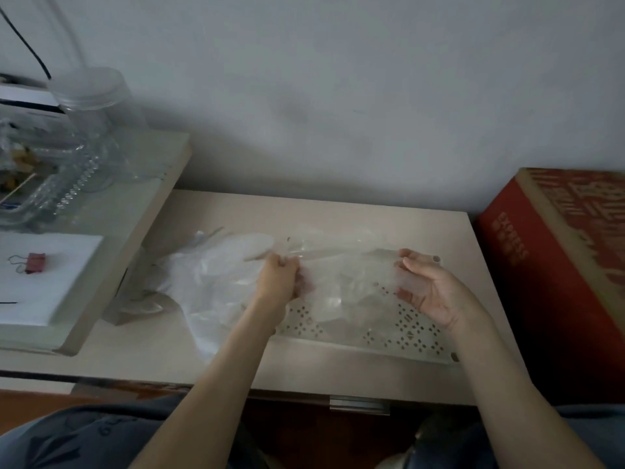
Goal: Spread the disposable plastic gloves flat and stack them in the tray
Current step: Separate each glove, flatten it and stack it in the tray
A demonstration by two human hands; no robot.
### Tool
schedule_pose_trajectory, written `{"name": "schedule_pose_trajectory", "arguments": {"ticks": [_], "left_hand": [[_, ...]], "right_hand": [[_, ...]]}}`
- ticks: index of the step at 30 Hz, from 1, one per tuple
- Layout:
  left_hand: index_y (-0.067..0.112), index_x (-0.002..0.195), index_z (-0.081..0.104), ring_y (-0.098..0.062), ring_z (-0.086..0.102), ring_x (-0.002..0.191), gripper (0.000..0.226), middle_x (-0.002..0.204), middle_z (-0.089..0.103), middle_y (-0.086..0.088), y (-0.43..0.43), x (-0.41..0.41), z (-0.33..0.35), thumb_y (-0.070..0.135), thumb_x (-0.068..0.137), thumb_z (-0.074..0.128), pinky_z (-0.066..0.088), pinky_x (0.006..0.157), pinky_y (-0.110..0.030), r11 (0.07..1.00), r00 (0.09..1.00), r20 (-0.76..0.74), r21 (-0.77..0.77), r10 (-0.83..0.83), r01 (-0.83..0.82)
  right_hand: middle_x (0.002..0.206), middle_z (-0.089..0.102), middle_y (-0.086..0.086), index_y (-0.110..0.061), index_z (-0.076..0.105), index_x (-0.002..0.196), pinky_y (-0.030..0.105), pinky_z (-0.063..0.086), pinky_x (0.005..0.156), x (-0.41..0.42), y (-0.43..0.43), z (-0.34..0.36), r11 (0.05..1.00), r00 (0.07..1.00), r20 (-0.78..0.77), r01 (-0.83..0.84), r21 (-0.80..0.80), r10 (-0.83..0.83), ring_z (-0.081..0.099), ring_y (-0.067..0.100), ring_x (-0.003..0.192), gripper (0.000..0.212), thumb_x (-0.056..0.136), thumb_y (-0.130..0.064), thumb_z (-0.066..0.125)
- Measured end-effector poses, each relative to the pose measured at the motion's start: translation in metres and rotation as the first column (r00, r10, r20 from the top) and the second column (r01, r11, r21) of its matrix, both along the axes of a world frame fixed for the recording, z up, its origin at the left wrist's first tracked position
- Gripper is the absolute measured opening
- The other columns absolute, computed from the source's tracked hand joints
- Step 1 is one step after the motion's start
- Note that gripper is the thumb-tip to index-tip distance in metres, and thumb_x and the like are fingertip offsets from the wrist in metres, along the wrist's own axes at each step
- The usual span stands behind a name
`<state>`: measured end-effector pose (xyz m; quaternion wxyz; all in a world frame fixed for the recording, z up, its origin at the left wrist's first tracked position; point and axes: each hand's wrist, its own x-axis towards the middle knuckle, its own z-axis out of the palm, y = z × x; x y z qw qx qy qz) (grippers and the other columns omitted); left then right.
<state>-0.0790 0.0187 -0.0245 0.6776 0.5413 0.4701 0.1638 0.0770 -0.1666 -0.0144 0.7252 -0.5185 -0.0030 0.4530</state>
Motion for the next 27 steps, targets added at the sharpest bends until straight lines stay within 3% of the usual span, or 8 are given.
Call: {"name": "schedule_pose_trajectory", "arguments": {"ticks": [3,5,9,13,18,21,24,27], "left_hand": [[0.001,0.09,0.045,-0.006,0.047,0.03,0.008,0.063,0.054,-0.01,-0.003,0.004,-0.01,0.005,0.096,0.044,0.031,0.032,-0.013,0.999,0.997,-0.068,0.046,0.031,-0.028],[0.001,0.091,0.046,-0.003,0.044,0.028,0.006,0.063,0.053,-0.009,-0.005,0.007,-0.015,0.003,0.095,0.043,0.029,0.031,-0.013,0.993,0.991,-0.118,0.1,0.067,-0.056],[0.007,0.093,0.039,-0.015,0.051,0.048,0.007,0.073,0.054,-0.01,-0.007,0.01,-0.018,0.008,0.095,0.046,0.035,0.031,-0.014,0.979,0.975,-0.17,0.164,0.146,-0.118],[0.006,0.096,0.045,-0.013,0.05,0.048,0.006,0.068,0.056,-0.007,-0.009,0.011,-0.019,0.012,0.095,0.045,0.033,0.032,-0.014,0.956,0.962,-0.263,0.293,0.074,0.007],[0.007,0.096,0.051,-0.01,0.05,0.057,0.017,0.083,0.061,-0.01,-0.014,0.017,-0.016,0.018,0.099,0.038,0.034,0.039,-0.012,0.905,0.954,-0.3,0.407,0.009,0.12],[0.002,0.1,0.047,-0.018,0.053,0.061,0.022,0.083,0.06,-0.013,-0.019,0.024,-0.013,0.019,0.099,0.033,0.042,0.045,-0.023,0.964,0.963,-0.261,0.267,0.073,-0.001],[0.0,0.111,0.041,-0.034,0.055,0.098,0.023,0.114,0.054,-0.022,-0.028,0.031,-0.015,0.017,0.097,0.036,0.044,0.079,-0.035,0.942,0.927,-0.372,0.327,0.054,0.077],[0.002,0.14,0.022,-0.037,0.023,0.134,0.063,0.146,0.022,-0.021,-0.046,0.033,-0.012,0.02,0.088,0.053,0.02,0.109,-0.043,0.775,0.852,-0.522,0.552,0.032,0.309]], "right_hand": [[0.09,0.067,0.007,-0.012,0.059,0.099,0.032,0.057,0.067,0.001,0.005,-0.014,0.98,0.99,0.141,0.001,-0.198,0.028,0.069,0.015,0.075,0.008,0.093,-0.01,0.056],[0.098,0.068,0.004,-0.011,0.059,0.112,0.028,0.052,0.076,0.002,0.005,-0.025,0.9,0.923,0.332,-0.034,-0.435,0.195,0.066,0.016,0.086,0.021,0.092,-0.004,0.055],[0.111,0.054,-0.01,-0.025,0.054,0.123,0.023,0.043,0.083,-0.008,0.005,-0.034,0.604,0.604,0.368,-0.245,-0.758,0.707,0.054,0.011,0.105,0.041,0.085,-0.025,0.069],[0.1,0.045,-0.002,-0.026,0.056,0.09,0.025,0.042,0.083,-0.018,0.014,-0.042,0.507,0.367,0.434,-0.13,-0.852,0.823,0.049,0.016,0.095,0.019,0.08,-0.025,0.072],[0.084,0.06,0.004,-0.012,0.057,0.086,0.028,0.042,0.062,-0.003,-0.005,-0.031,0.731,0.712,0.502,-0.022,-0.682,0.49,0.055,0.014,0.07,0.009,0.084,-0.013,0.065],[0.091,0.063,0.003,-0.013,0.055,0.093,0.027,0.045,0.065,0.003,-0.016,-0.029,0.783,0.811,0.43,-0.053,-0.62,0.396,0.059,0.015,0.075,0.024,0.082,-0.025,0.073],[0.096,0.056,-0.006,-0.019,0.063,0.099,0.022,0.045,0.073,-0.007,-0.009,-0.04,0.603,0.65,0.394,-0.124,-0.788,0.649,0.058,0.01,0.088,0.035,0.073,-0.034,0.08],[0.1,0.046,0.0,-0.017,0.069,0.09,0.018,0.041,0.079,-0.016,0.0,-0.054,0.507,0.488,0.464,0.049,-0.861,0.739,0.055,0.02,0.098,0.013,0.078,-0.021,0.073]]}}
